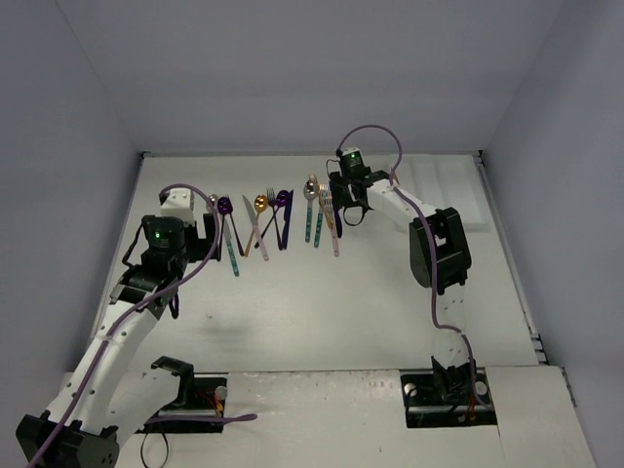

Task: Sort the eating utensils into containers

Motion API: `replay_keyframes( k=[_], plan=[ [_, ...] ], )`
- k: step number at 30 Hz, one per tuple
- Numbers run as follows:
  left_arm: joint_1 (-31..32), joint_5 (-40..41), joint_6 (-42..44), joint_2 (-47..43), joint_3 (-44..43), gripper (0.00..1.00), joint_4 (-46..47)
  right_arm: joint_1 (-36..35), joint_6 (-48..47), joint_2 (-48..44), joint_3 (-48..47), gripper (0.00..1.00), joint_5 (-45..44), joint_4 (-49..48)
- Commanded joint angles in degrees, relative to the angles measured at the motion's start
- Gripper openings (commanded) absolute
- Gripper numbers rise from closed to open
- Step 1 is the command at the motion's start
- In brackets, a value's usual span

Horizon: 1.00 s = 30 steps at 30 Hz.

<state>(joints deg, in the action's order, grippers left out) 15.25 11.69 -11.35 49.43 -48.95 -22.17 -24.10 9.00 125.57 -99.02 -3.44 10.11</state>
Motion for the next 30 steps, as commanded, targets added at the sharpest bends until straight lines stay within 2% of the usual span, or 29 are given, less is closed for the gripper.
replay_keyframes(
  k=[1,10,30],
  plan=[
    [-0.48,-0.61,-0.6,-0.12,-0.62,0.9,2.66,-0.4,0.67,0.09,-1.03,0.44,2.42,-1.65],
    [-0.66,-0.91,-0.65,-0.03,-0.58,0.9,2.75,-1.13,1.15,2.76,-2.23,0.44,2.84,-1.94],
    [-0.66,-1.4,-0.77,0.23,-0.62,0.9,2.75,-2.54,2.08,4.69,0.23,0.35,2.83,-2.29]
  ],
)
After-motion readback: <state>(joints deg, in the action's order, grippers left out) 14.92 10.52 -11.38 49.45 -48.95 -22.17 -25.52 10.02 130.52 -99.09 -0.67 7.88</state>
